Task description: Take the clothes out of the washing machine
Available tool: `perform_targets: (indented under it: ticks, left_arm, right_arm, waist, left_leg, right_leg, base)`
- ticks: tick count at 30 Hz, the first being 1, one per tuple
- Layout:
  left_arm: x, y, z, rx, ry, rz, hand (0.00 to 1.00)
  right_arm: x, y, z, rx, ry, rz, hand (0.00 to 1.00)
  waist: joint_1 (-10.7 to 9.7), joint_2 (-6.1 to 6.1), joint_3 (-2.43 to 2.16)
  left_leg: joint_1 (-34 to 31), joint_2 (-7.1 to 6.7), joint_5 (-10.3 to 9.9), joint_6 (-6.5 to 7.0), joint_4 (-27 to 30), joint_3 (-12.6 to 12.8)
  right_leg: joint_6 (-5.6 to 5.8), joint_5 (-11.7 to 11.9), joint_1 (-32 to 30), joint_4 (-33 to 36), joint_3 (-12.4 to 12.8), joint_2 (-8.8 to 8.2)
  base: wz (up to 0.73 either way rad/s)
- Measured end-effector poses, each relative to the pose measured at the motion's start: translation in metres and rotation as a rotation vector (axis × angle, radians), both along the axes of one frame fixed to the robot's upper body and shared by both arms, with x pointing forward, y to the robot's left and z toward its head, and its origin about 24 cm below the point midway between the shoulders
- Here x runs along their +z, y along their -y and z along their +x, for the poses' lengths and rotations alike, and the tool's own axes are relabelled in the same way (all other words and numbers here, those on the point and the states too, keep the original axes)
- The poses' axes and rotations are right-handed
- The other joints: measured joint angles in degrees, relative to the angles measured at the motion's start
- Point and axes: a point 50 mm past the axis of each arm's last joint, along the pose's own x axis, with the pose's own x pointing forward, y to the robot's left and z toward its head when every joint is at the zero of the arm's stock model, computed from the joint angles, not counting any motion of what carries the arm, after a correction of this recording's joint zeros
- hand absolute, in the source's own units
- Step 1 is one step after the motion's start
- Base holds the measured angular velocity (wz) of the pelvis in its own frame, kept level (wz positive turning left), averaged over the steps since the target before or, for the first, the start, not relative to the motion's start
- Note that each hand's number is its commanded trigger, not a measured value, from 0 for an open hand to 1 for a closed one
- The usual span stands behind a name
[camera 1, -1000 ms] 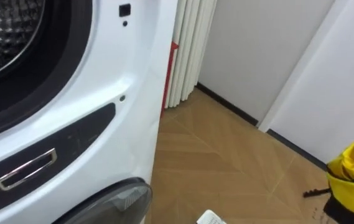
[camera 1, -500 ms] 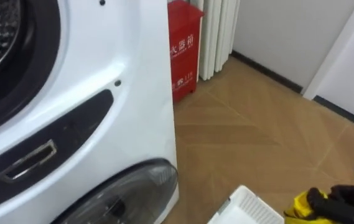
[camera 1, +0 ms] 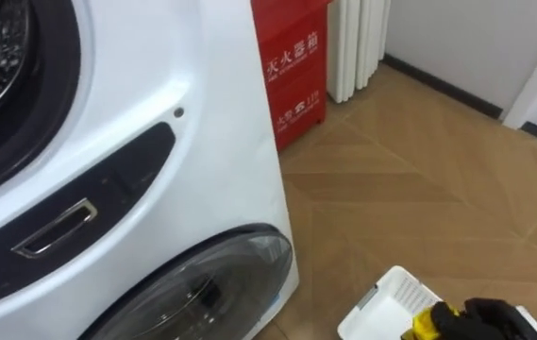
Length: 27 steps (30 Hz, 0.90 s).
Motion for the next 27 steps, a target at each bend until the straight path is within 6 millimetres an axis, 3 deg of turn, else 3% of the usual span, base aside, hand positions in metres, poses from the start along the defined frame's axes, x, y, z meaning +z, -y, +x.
perform_targets:
  ticks: [4,5,6,7,17,27]
  left_arm:
    - [0.001,0.001,0.002,-0.003,0.009,-0.001,0.00]
    - [0.001,0.002,0.003,-0.005,0.019,-0.004,0.00]
    - [0.002,0.002,0.004,-0.005,0.026,-0.005,0.00]
    - [0.002,0.003,0.004,-0.005,0.028,-0.007,0.00]
    - [-0.001,0.010,0.002,-0.023,0.032,0.001,0.00]
    - [-0.001,0.013,0.003,0.006,0.051,-0.009,0.00]
  right_arm:
    - [-0.003,-0.004,0.001,0.013,0.003,0.001,1.00]
    - [-0.005,-0.005,-0.001,0.010,-0.007,0.001,0.76]
    - [-0.008,-0.006,-0.002,0.011,-0.019,0.006,0.73]
    - [-0.010,-0.007,-0.002,0.010,-0.022,0.010,1.00]
    - [-0.020,-0.010,-0.009,-0.012,-0.058,0.011,1.00]
    - [-0.012,-0.006,-0.003,-0.074,0.003,-0.029,1.00]
  waist:
    - [0.14,0.54,0.13]
    - [0.16,0.61,0.17]
    - [0.34,0.60,0.17]
    - [0.47,0.63,0.17]
    - [1.71,1.17,0.13]
    - [0.85,0.93,0.21]
  left_leg:
    - [-0.33,-0.45,0.15,0.14,0.08,-1.50]
    - [-0.41,-0.87,0.22,0.21,0.13,-2.08]
    - [-0.34,-0.99,0.36,0.25,0.14,-2.16]
    - [-0.32,-1.02,0.40,0.25,0.11,-2.18]
    - [-2.18,-1.67,0.93,0.83,0.19,-3.19]
    - [-4.38,-2.46,1.30,1.35,0.06,-3.27]
  right_leg:
    - [-0.04,-1.33,-0.78,1.69,-1.14,-0.77]
    - [0.05,-1.80,-0.81,1.96,-1.17,-0.87]
    - [0.19,-2.05,-0.88,1.87,-0.88,-0.79]
    - [0.19,-2.05,-0.89,1.85,-0.82,-0.78]
    - [0.47,-2.61,-3.14,3.00,-1.51,-1.89]
    - [1.45,-2.93,-5.54,4.19,-1.54,-2.72]
  base:
    - [0.25]
    - [0.23]
    - [0.17]
    - [0.00]
    - [0.06]
    - [0.02]
